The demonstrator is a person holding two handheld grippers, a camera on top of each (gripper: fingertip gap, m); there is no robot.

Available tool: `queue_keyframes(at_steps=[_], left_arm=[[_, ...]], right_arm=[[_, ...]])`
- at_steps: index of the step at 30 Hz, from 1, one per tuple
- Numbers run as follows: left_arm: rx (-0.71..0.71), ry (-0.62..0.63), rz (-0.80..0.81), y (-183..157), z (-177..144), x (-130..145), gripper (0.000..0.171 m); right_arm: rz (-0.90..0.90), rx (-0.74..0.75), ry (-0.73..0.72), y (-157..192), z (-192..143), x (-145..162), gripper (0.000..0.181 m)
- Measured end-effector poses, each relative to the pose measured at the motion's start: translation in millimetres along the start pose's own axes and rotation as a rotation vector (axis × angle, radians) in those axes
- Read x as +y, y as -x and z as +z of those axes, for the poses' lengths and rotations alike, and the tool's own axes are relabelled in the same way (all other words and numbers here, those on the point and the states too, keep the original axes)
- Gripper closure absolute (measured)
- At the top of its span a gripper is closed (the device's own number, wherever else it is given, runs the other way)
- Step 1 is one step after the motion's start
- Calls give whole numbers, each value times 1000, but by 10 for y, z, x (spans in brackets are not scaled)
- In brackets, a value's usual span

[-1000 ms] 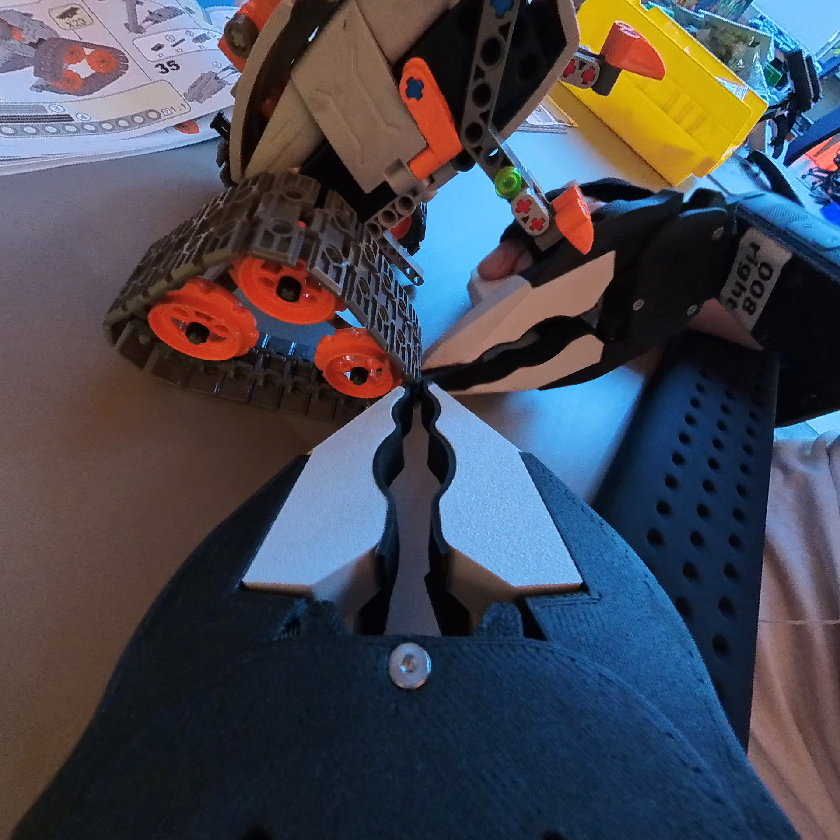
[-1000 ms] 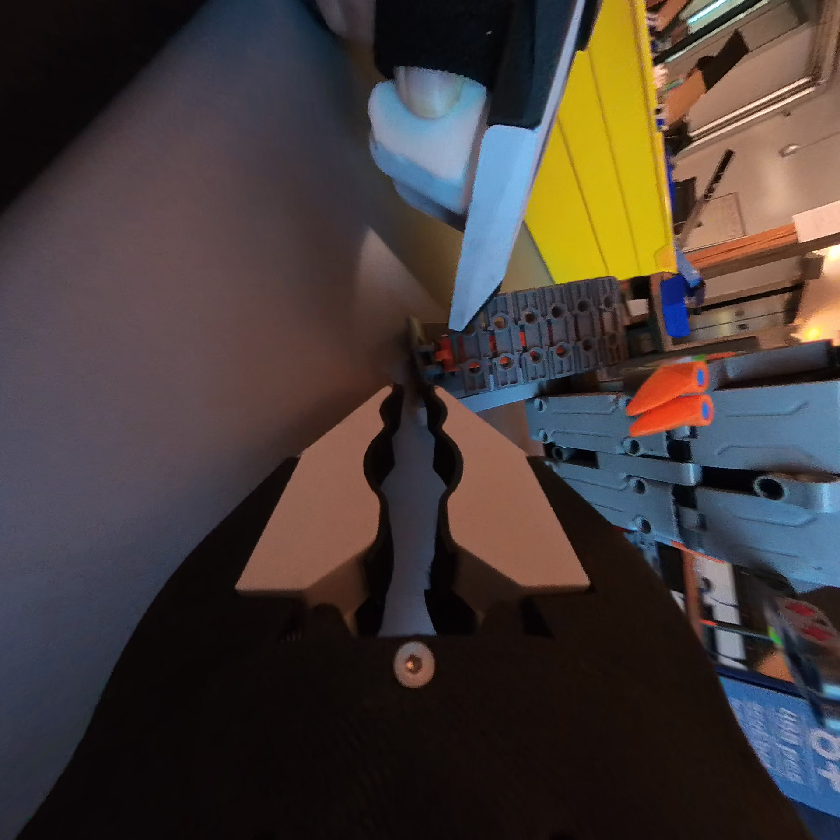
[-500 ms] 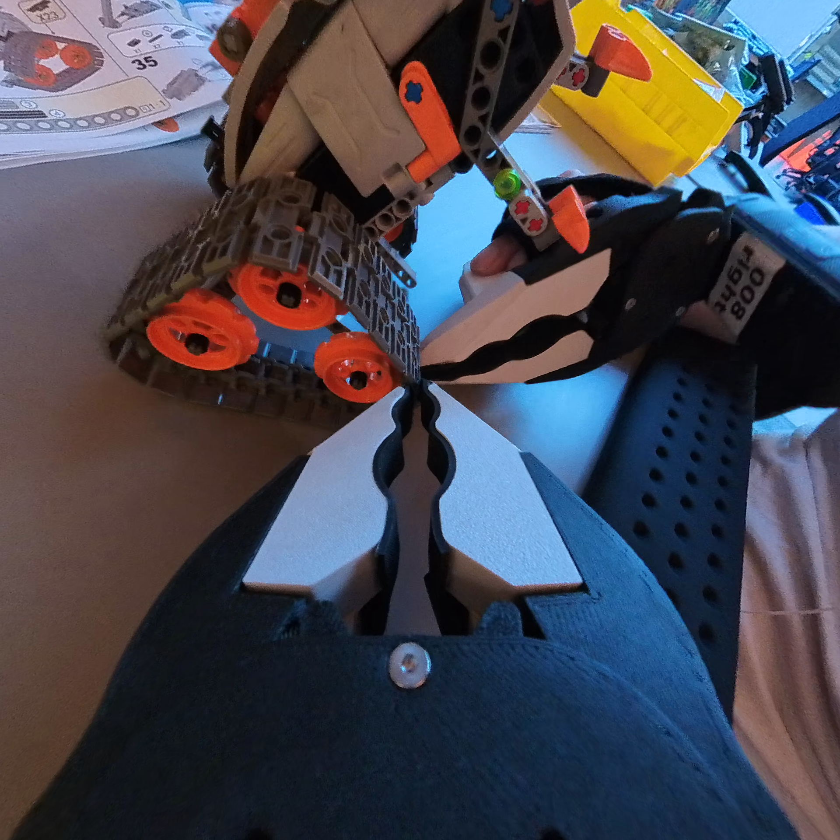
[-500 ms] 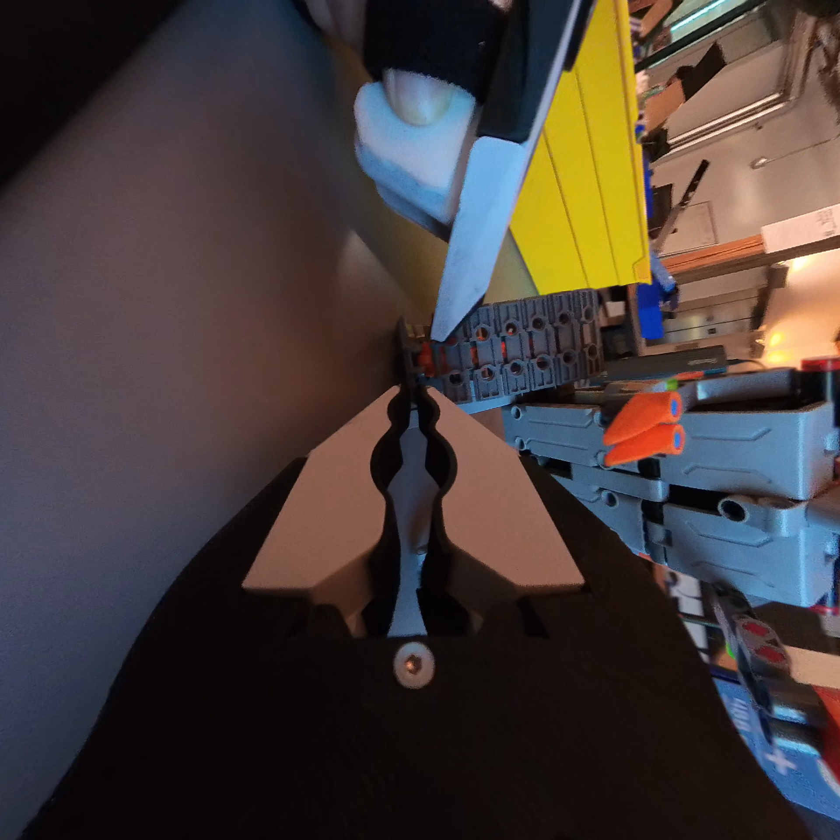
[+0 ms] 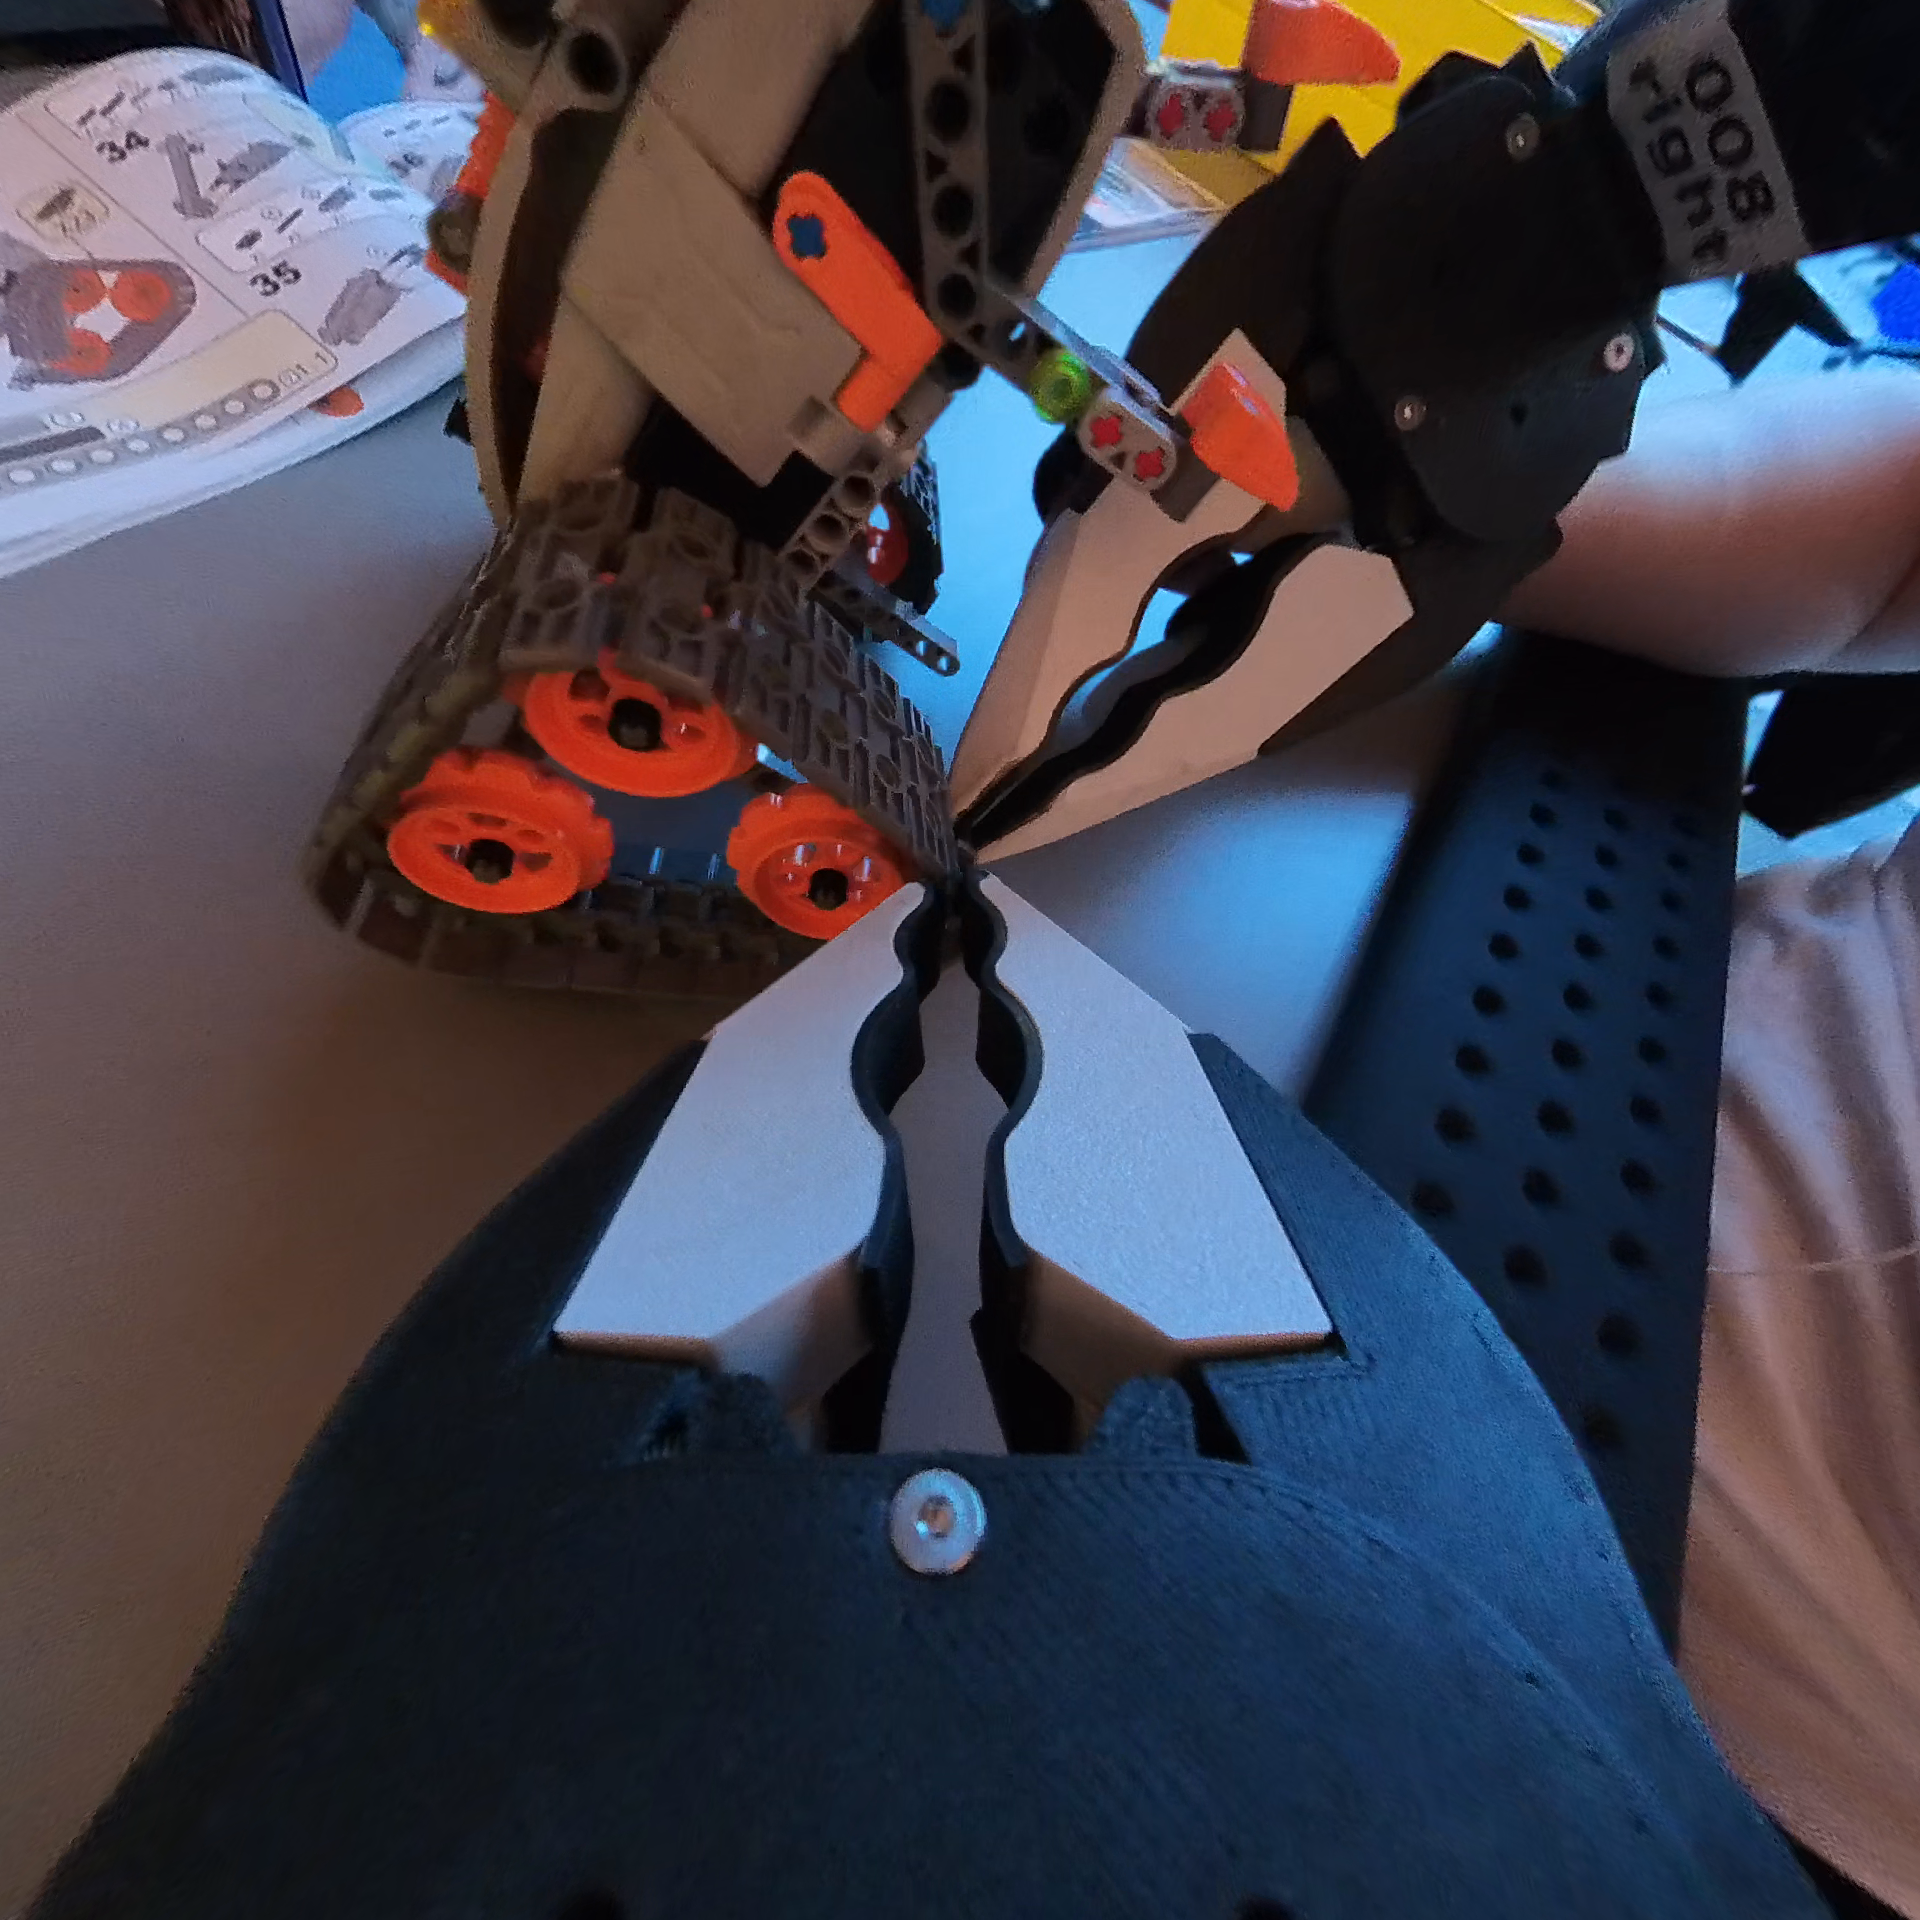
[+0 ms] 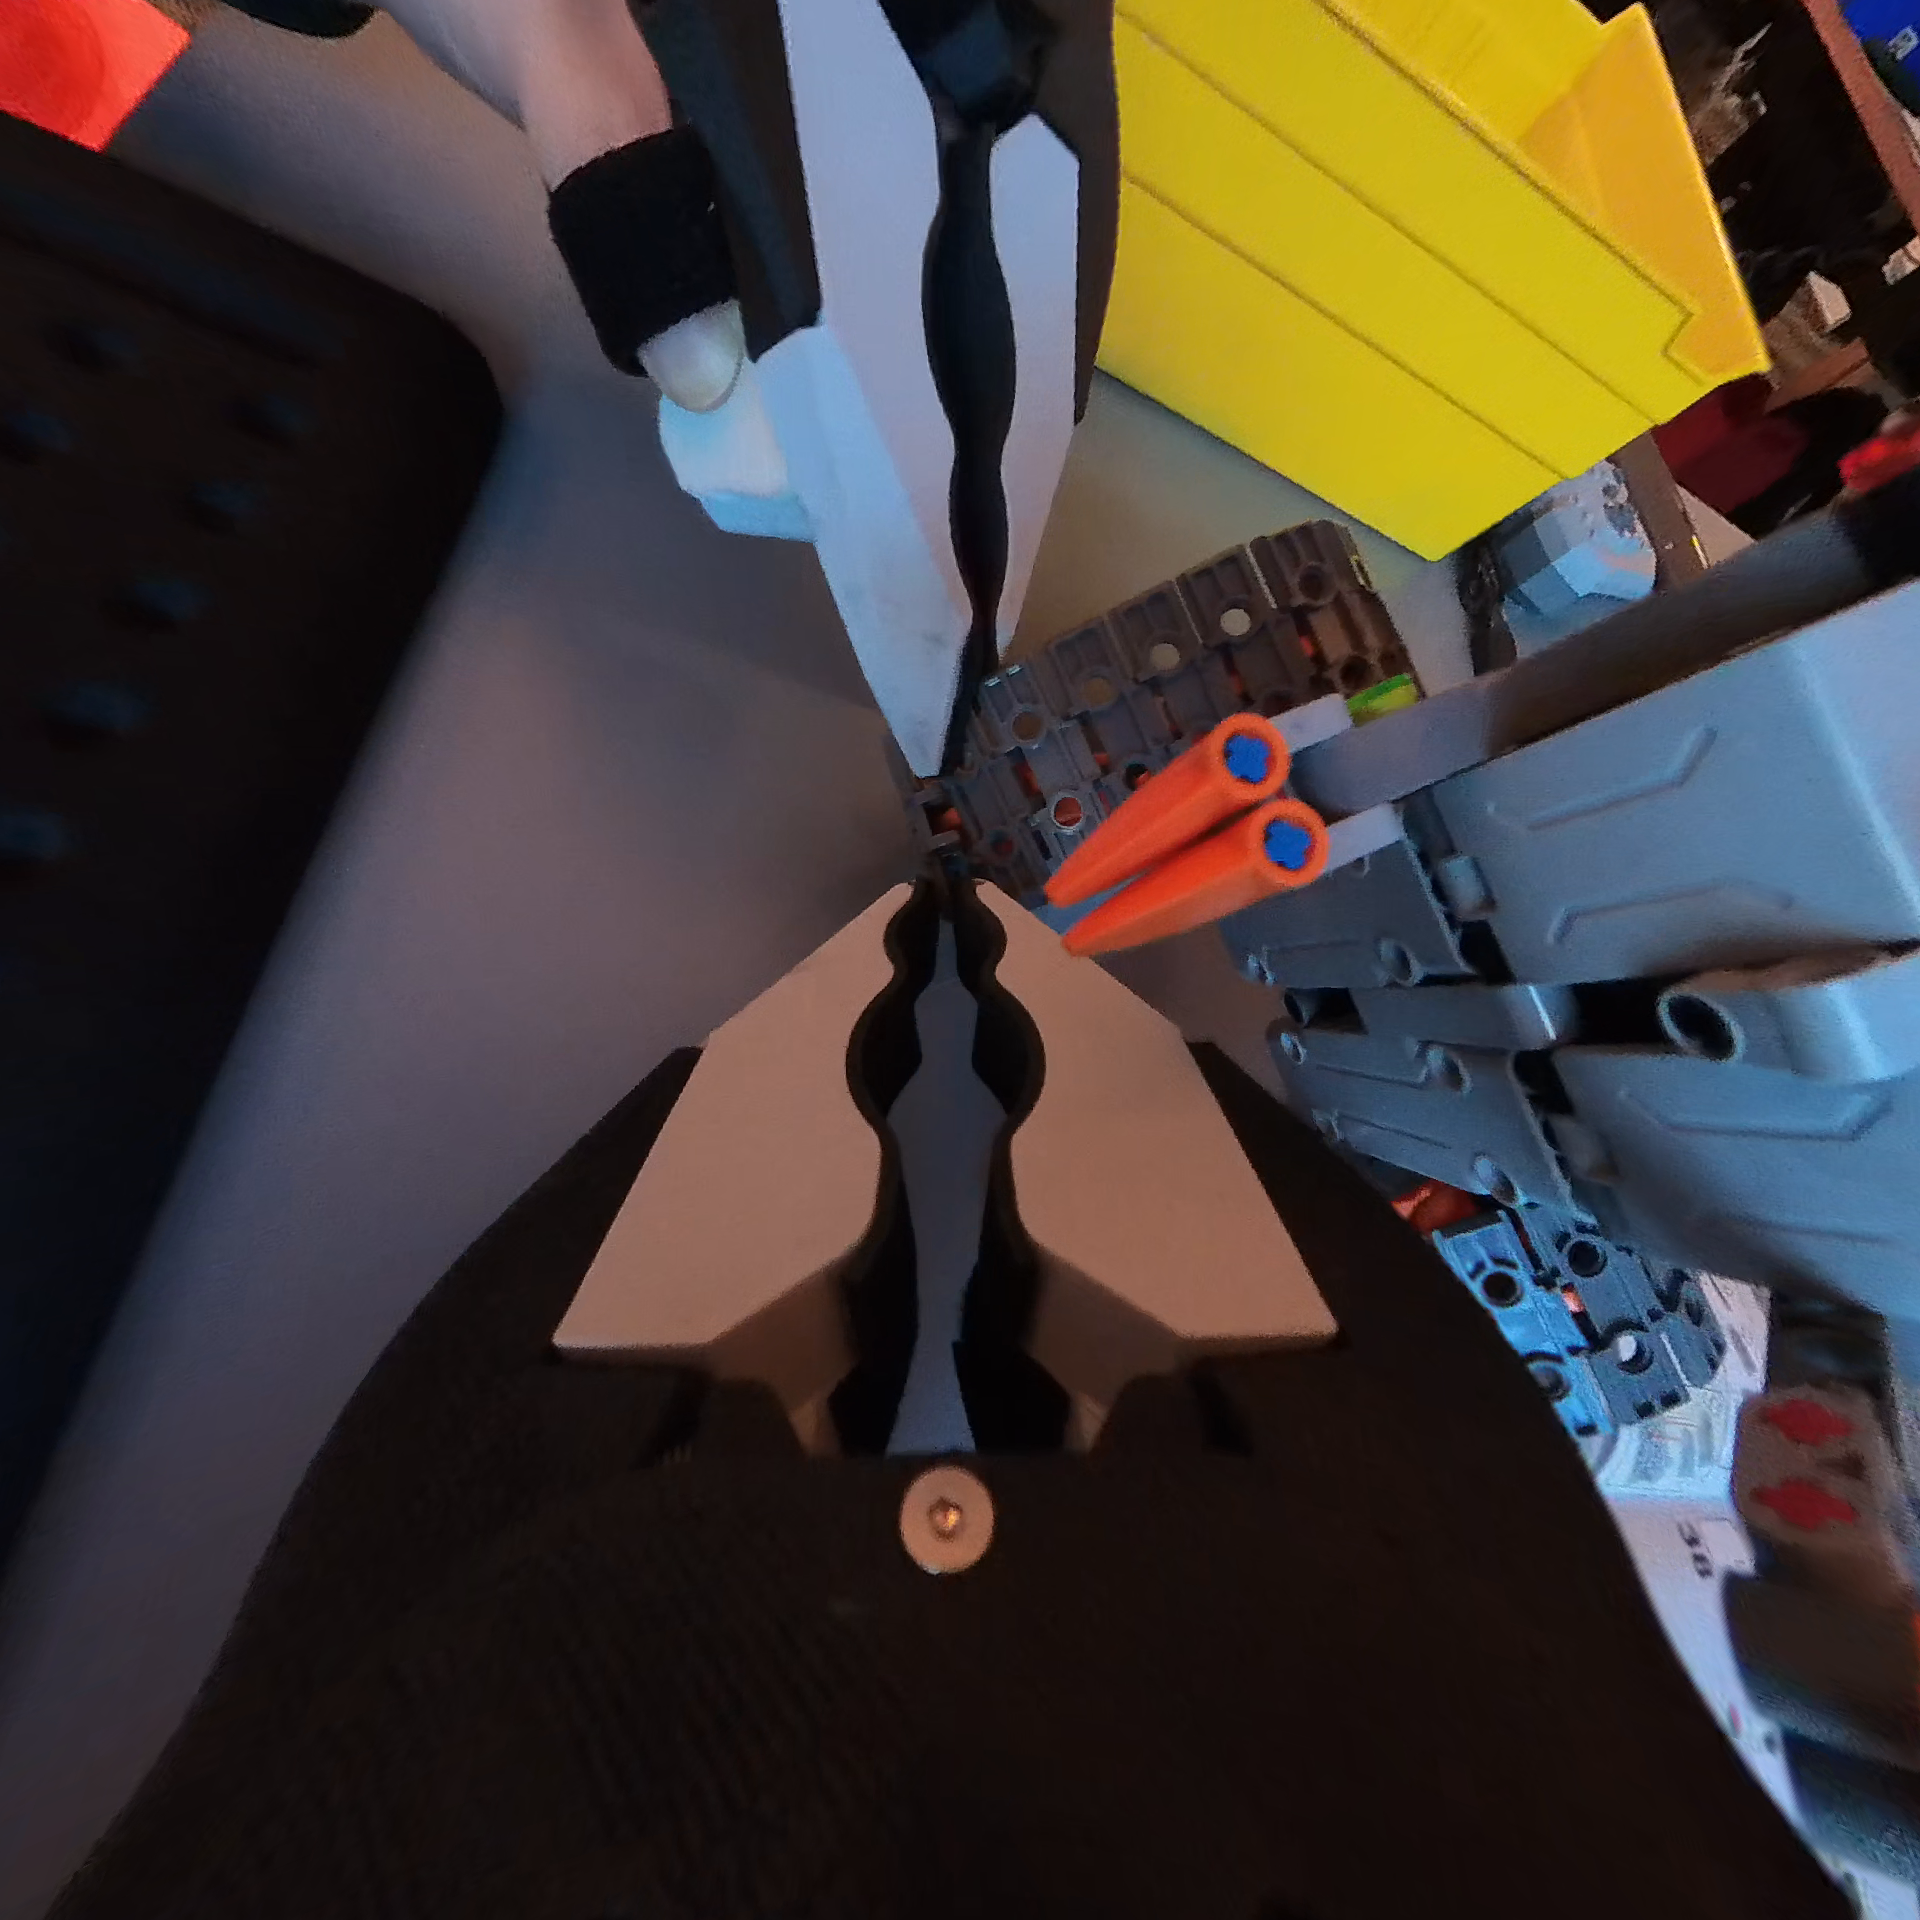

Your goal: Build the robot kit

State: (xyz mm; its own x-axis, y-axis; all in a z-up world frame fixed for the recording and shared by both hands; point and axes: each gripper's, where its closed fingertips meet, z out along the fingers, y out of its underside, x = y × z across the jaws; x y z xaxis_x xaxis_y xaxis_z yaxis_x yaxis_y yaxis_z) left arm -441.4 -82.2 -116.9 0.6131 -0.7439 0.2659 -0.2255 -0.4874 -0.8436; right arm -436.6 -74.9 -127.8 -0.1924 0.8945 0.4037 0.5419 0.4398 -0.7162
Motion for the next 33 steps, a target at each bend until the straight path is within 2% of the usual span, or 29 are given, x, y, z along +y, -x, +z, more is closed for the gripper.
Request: queue_keyframes(at_steps=[7, 19, 27, 33], left_arm=[[-33, 72, 133, 42, -3, 70, 170], [169, 21, -13, 14, -14, 116, 169], [170, 79, 32, 41, 1, 144, 169], [145, 117, 59, 83, 13, 149, 169]], right_arm=[[-36, 63, 16, 9, 68, 29, 178], [90, 20, -60, 35, 81, 31, 177], [128, 14, -82, 24, 112, 46, 176], [32, 125, -44, -26, 145, 78, 175]])
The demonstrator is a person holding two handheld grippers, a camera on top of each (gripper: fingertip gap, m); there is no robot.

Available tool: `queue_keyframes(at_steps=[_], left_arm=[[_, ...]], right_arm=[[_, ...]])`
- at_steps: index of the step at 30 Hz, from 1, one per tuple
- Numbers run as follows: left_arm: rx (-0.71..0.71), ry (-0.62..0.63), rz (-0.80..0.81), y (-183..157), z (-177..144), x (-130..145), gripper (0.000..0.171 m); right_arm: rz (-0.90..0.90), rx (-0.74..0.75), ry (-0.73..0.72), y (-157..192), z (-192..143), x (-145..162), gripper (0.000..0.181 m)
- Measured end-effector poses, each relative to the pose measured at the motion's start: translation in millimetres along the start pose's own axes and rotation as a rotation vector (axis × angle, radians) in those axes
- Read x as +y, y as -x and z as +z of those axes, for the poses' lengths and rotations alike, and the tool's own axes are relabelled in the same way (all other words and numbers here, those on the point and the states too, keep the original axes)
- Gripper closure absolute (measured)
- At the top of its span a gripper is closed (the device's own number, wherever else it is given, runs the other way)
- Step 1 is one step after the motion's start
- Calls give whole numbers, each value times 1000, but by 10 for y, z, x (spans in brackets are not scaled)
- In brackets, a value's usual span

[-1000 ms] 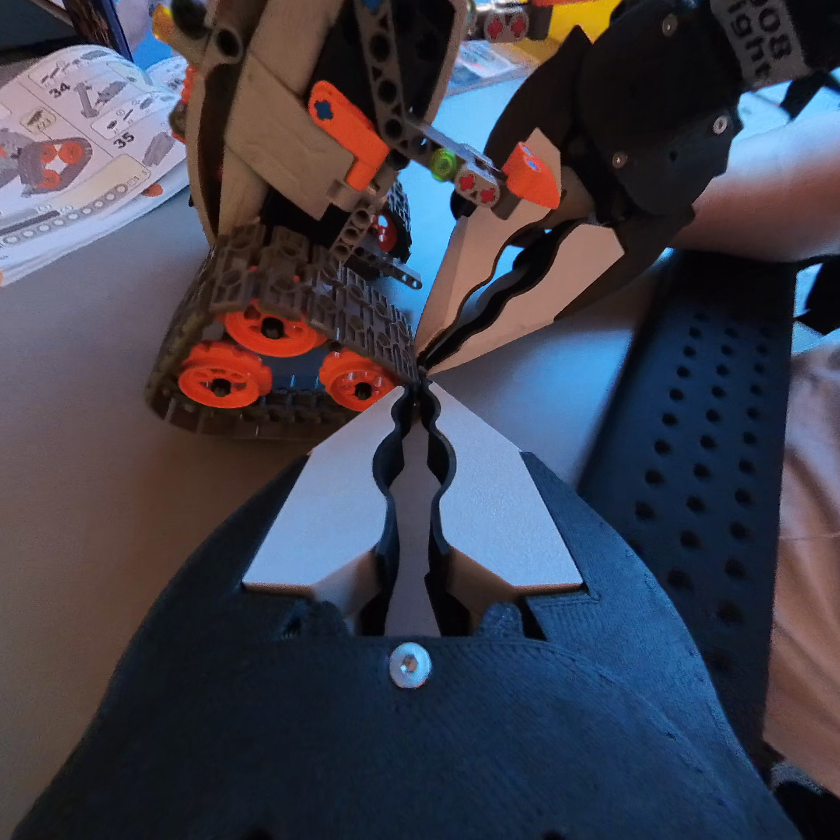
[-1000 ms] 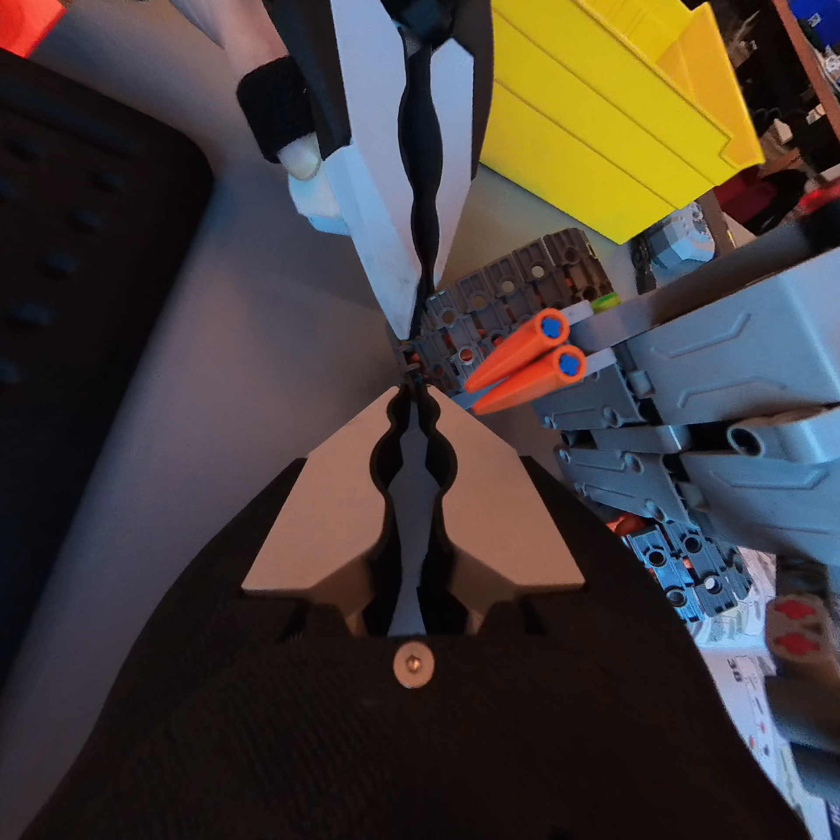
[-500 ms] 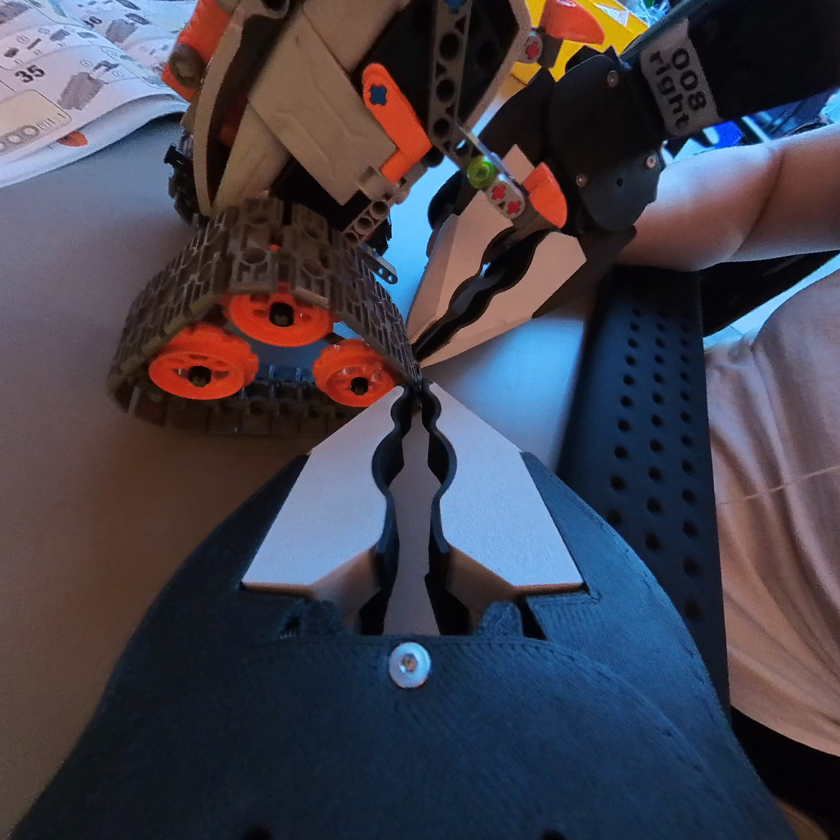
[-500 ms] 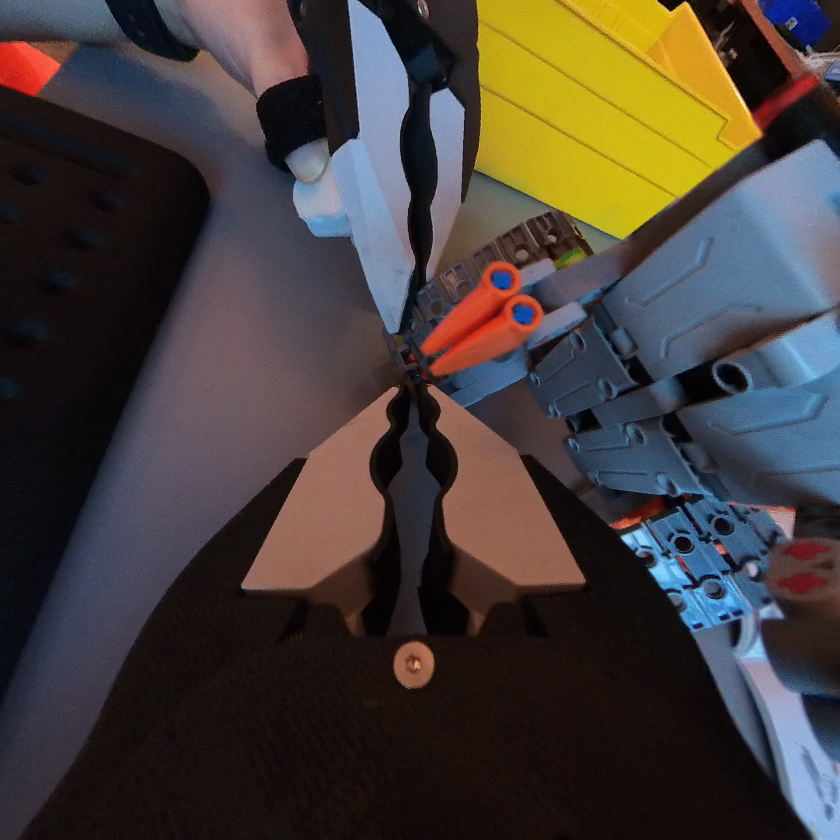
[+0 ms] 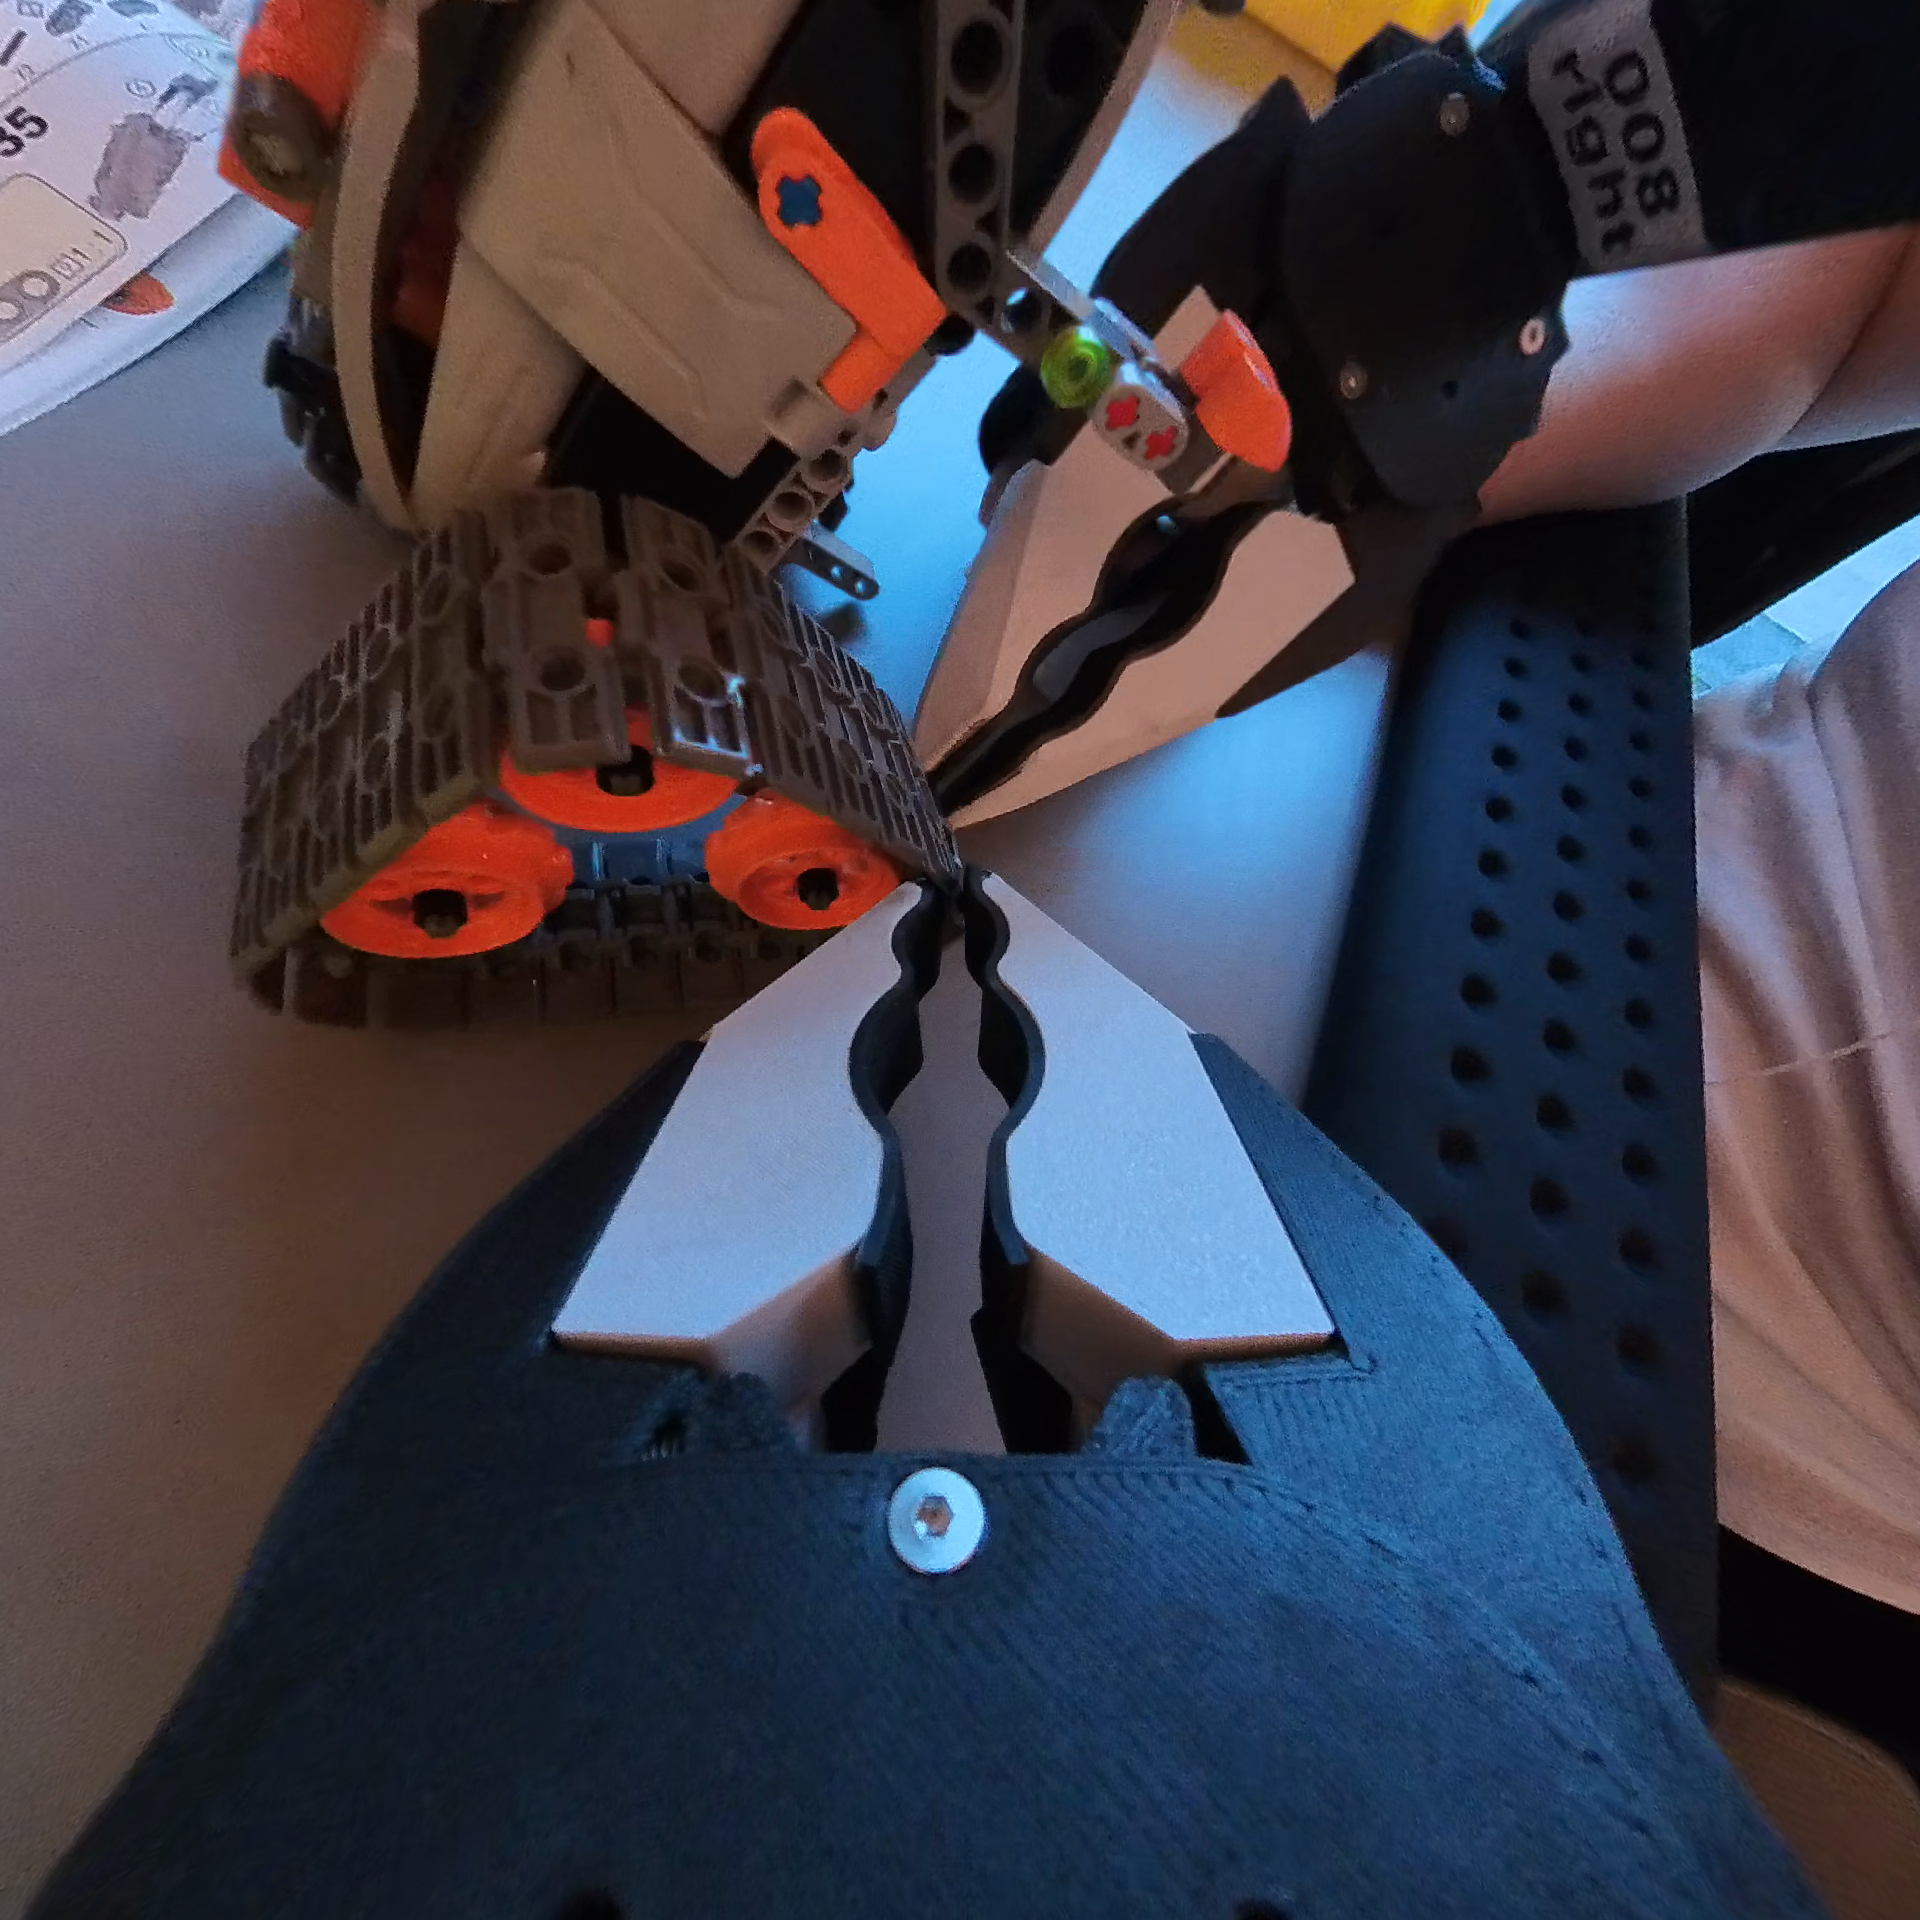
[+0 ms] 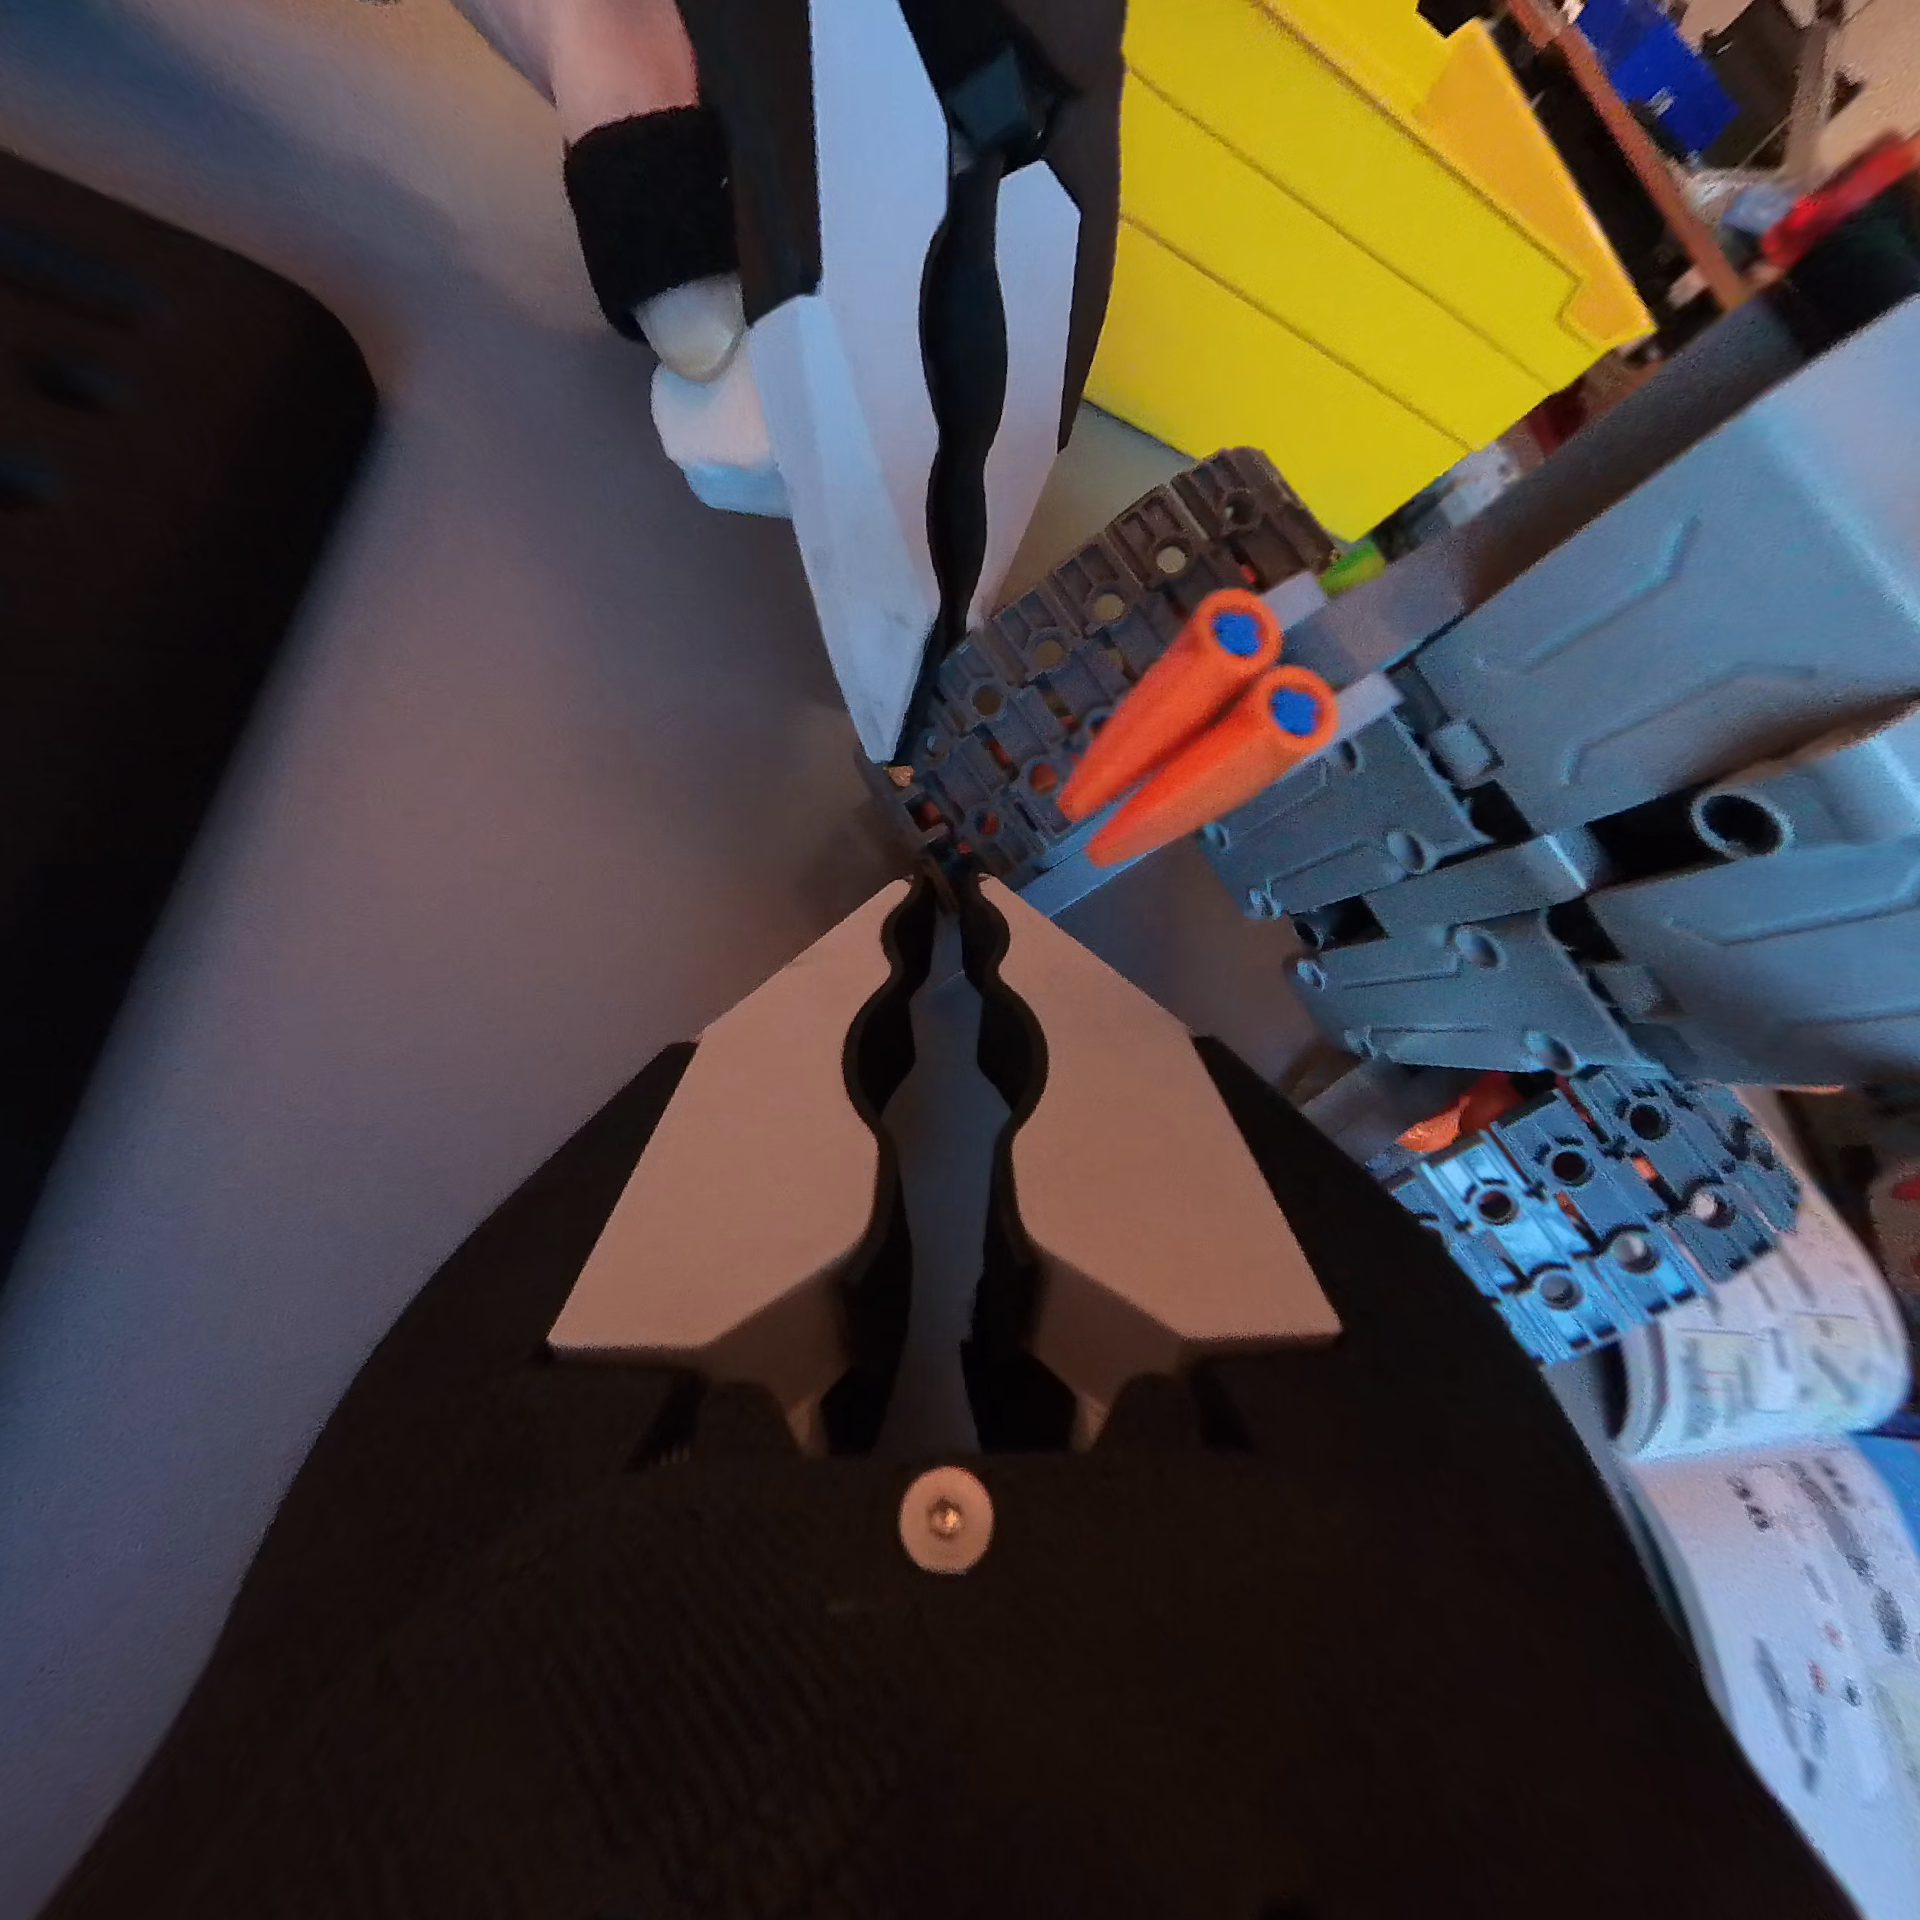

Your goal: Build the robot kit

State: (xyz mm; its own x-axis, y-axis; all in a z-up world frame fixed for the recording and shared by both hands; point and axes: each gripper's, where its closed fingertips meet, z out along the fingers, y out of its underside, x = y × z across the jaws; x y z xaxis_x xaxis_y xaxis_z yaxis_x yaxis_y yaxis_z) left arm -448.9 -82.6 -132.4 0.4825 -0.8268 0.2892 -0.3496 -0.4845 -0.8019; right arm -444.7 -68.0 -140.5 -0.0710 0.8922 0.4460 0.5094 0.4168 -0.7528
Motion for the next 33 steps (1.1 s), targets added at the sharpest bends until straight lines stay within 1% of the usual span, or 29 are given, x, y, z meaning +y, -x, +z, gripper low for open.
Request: queue_keyframes(at_steps=[3, 4, 5, 8, 10, 12, 15, 19, 21, 25, 28, 31, 33], left_arm=[[-5, 4, -13, 15, 5, 5, 169], [-8, 6, -17, 22, 8, 12, 169], [-10, 6, -16, 24, 10, 14, 170], [-22, 9, -9, 24, 22, 20, 169], [-31, 22, 2, 17, 25, 26, 169], [-43, 37, 11, 19, 22, 29, 169], [-55, 41, 13, 22, 11, 36, 169], [-75, 17, 38, 14, 12, 37, 169], [-113, -3, 65, 29, 15, 25, 169], [-205, 4, 114, 54, 49, 68, 167], [-278, -14, 121, 86, 41, 62, 164], [-377, -16, 124, 108, 39, 72, 153], [-504, -20, 133, 203, -16, 69, 143]], right_arm=[[-25, 51, 10, -43, 6, 8, 174], [-10, 68, 5, -81, 3, 7, 169], [16, 68, 7, -105, 5, 11, 164], [40, 37, 0, -116, 13, 14, 160], [8, 4, -18, -73, 16, -9, 167], [-35, -5, -29, -58, 26, -17, 168], [-1, -48, -37, -53, 44, -30, 168], [29, -95, -44, -46, 54, -36, 170], [47, -94, -41, -65, 59, -32, 170], [33, -75, -40, -78, 70, -33, 171], [33, -67, -38, -94, 83, -33, 171], [51, -64, -32, -121, 99, -27, 171], [67, -61, -31, -141, 105, -24, 172]])
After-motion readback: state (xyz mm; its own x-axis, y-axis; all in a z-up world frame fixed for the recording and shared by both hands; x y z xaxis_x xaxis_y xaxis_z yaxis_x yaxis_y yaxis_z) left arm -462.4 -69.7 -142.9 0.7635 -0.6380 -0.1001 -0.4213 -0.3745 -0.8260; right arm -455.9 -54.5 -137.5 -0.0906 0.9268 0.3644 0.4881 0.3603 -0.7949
